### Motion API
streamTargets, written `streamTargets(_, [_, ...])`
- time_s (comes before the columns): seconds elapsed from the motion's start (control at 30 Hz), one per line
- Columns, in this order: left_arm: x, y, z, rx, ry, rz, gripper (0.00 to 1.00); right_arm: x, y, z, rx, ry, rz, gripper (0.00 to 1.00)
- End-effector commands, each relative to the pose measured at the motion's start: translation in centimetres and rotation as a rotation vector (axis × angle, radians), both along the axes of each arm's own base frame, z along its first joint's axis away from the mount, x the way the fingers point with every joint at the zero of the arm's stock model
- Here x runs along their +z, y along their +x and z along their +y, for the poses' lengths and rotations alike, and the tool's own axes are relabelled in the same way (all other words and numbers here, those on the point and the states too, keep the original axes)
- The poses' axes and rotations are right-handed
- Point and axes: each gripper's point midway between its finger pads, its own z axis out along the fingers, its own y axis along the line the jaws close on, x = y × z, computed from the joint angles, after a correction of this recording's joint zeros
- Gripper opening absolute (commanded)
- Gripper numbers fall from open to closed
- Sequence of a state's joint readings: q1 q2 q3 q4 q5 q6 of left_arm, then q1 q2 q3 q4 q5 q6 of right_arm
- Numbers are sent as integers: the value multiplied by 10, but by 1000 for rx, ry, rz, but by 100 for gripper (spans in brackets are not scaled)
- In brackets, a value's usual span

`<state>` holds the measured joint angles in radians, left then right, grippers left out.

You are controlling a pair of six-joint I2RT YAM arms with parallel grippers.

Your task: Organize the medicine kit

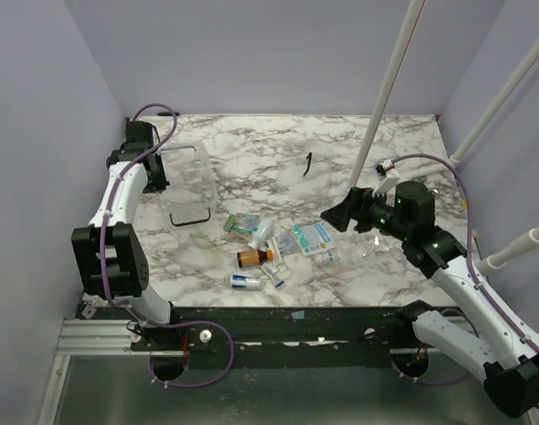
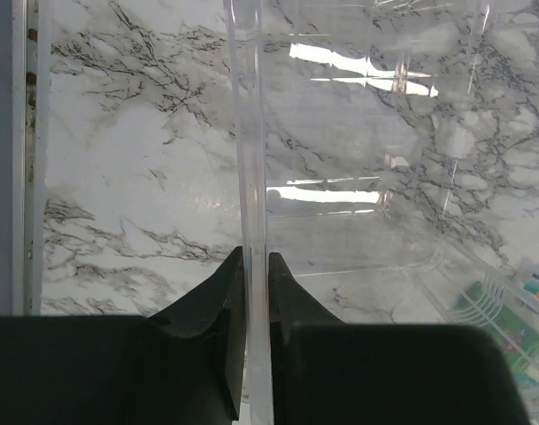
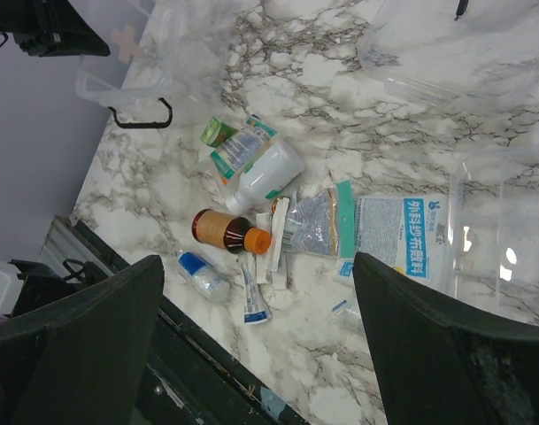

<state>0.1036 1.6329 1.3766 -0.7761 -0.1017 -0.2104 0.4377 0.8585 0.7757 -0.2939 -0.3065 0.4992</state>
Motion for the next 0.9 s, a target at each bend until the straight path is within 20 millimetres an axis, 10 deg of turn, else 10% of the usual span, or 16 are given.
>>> streamTargets(0.0, [13, 2, -4, -142, 28, -67, 0, 2, -12, 3, 46, 4, 2, 90])
streamTargets(0.87, [-9, -12, -66, -602, 227, -62, 0, 15, -24, 6, 87, 48, -11, 90])
